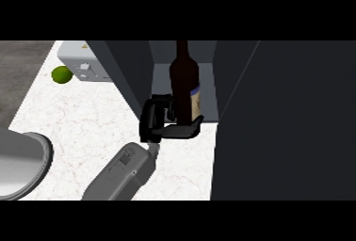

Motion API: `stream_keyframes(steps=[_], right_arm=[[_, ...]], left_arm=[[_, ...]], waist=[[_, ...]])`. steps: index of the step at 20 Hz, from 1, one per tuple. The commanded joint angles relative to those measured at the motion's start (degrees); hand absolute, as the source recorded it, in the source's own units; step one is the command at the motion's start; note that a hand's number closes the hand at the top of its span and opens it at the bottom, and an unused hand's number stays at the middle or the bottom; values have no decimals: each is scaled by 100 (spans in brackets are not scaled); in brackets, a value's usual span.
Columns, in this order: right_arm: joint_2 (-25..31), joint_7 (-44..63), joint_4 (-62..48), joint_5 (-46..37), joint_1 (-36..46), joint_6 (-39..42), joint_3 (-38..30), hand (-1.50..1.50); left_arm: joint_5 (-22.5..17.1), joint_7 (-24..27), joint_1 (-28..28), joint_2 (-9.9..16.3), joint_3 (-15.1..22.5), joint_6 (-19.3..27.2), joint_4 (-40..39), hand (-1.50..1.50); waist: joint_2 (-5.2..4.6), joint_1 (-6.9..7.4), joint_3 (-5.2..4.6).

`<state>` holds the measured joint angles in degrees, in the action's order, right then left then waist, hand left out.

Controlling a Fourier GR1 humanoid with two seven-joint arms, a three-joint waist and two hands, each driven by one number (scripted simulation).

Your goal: Pick up the wine, place it into the cabinet and close the cabinet

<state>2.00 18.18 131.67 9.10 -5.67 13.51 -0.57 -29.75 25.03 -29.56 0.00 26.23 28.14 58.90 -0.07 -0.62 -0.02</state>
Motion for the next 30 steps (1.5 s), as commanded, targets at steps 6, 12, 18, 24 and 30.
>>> stream_keyframes(steps=[6, 12, 18, 24, 30], right_arm=[[125, 437, 11, 162, 497, -139, -119, -150], [2, 303, 17, 1, 307, -144, 64, -150], [114, 73, 416, 479, -459, 183, -315, -150], [-66, 102, -1, 21, 38, -63, 49, -150], [-126, -29, -140, -79, 103, 4, 244, -150]], left_arm=[[-929, 948, -481, 0, -30, -486, -1572, 150], [-1466, 1434, -502, 0, -377, -1304, -2110, 150], [-1498, 1251, -984, 0, -318, -1342, -2394, 150], [-2153, 1368, -1345, -1, -24, -1472, -2903, 150], [-2576, 1326, -2150, 0, -68, -1642, -3540, 150]], waist=[[-16, -46, -2], [-19, -54, -3], [1, -28, 2], [-20, -97, -2], [-47, -158, -4]])
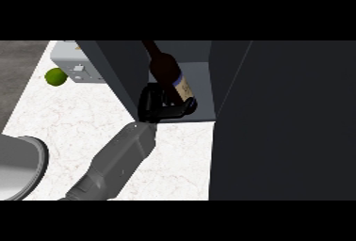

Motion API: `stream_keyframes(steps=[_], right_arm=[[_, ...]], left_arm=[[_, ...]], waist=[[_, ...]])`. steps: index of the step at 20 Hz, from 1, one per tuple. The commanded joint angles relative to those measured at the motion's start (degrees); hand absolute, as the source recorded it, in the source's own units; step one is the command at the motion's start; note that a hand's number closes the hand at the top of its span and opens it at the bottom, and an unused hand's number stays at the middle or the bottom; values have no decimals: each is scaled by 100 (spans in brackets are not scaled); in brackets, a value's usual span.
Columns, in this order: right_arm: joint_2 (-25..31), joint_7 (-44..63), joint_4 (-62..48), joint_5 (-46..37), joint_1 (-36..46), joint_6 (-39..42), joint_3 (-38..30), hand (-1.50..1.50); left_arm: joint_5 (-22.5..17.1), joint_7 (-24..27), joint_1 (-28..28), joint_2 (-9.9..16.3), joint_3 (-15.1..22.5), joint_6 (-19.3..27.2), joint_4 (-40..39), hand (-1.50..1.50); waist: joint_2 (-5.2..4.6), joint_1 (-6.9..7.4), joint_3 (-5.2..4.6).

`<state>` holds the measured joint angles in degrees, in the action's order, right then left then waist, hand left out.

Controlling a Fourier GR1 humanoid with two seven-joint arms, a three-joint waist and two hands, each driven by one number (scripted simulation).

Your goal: Pick up the wine, place it into the cabinet and close the cabinet

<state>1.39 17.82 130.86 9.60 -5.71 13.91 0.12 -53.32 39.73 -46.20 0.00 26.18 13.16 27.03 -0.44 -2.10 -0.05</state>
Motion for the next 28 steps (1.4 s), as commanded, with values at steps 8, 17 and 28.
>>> stream_keyframes(steps=[8, 17, 28], right_arm=[[211, 114, -125, 241, 329, 41, -319, -150], [44, -248, -183, 94, -25, 146, -107, -150], [266, -40, -208, 227, 251, 178, -306, -150]], left_arm=[[-326, -267, -1051, 0, -398, -299, -1012, 150], [-282, -179, -1043, 0, -270, -176, -1582, 150], [-471, 770, -899, 0, -625, -207, -1790, 150]], waist=[[-10, 12, 1], [-34, -65, 1], [-53, -94, -2]])
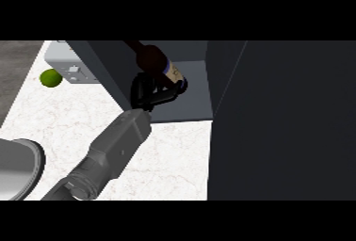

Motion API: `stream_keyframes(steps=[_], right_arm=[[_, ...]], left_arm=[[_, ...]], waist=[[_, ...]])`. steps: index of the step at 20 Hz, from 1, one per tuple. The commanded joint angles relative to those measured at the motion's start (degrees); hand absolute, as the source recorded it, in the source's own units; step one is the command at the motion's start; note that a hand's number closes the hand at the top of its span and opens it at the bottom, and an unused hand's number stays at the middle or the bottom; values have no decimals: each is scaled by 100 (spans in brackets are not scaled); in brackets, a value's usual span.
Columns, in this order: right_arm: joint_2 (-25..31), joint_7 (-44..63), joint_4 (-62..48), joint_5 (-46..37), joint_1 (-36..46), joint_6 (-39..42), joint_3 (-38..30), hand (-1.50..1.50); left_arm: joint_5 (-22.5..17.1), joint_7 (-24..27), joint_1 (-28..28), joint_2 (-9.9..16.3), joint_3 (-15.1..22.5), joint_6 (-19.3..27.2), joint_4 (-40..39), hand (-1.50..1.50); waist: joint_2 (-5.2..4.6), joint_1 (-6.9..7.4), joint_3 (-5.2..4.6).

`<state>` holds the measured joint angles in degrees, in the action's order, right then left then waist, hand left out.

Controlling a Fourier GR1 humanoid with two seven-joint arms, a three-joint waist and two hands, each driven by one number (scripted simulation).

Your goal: Pick up the wine, place it into the cabinet and close the cabinet

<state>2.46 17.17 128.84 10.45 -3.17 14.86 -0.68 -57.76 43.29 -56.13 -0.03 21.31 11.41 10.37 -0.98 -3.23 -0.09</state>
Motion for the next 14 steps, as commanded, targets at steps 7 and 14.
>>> stream_keyframes(steps=[7, 14], right_arm=[[49, -189, -23, 53, -143, 56, -195, -150], [133, 171, 64, -8, 86, -49, -178, -150]], left_arm=[[233, 976, 68, 18, -167, -130, -77, -150], [454, 932, 425, 210, 42, -263, 495, -150]], waist=[[48, 159, 7], [118, 360, 10]])
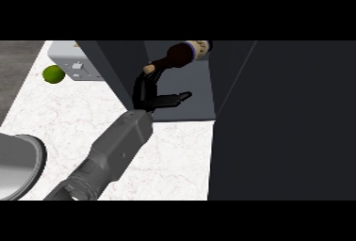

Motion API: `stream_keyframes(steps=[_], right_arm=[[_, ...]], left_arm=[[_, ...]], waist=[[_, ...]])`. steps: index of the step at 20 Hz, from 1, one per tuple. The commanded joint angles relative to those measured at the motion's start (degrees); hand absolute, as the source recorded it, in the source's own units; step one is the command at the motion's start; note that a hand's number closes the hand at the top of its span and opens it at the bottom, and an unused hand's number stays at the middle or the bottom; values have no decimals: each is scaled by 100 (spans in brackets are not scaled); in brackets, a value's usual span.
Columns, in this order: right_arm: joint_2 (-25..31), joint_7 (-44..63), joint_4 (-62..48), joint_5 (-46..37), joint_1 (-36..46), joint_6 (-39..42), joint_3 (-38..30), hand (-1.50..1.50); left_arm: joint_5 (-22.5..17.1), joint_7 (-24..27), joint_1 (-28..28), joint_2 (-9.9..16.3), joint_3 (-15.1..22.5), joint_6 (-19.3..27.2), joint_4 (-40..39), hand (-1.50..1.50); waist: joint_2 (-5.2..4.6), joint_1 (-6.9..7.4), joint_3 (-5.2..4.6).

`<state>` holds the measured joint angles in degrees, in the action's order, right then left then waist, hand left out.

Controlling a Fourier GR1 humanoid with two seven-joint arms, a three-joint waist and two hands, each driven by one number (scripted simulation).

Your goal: Pick up the wine, place it into the cabinet and close the cabinet

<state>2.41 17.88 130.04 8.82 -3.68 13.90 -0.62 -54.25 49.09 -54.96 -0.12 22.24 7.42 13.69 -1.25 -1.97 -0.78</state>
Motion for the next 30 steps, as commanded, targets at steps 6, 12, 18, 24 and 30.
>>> stream_keyframes(steps=[6, 12, 18, 24, 30], right_arm=[[31, 150, 128, -6, -124, -44, -53, -150], [-37, 232, 56, -113, 106, -194, -15, -150], [50, 308, 283, 36, -122, -114, -119, -150], [18, 331, 405, -68, 2, -158, 35, -150], [203, 350, 575, -225, -276, 191, 318, 150]], left_arm=[[296, -137, 783, 367, 292, 372, 1151, -150], [646, -1017, 1538, 646, 888, 654, 3075, -150], [929, -1634, 2903, 1242, 1484, 1162, 5594, -150], [1120, -2599, 3747, 2093, 1553, 1994, 8100, -150], [1483, -2677, 4857, 2511, 1520, 2196, 9426, -150]], waist=[[209, 375, 83], [222, 458, 85], [221, 452, 88], [172, 321, 84], [155, 272, 80]])
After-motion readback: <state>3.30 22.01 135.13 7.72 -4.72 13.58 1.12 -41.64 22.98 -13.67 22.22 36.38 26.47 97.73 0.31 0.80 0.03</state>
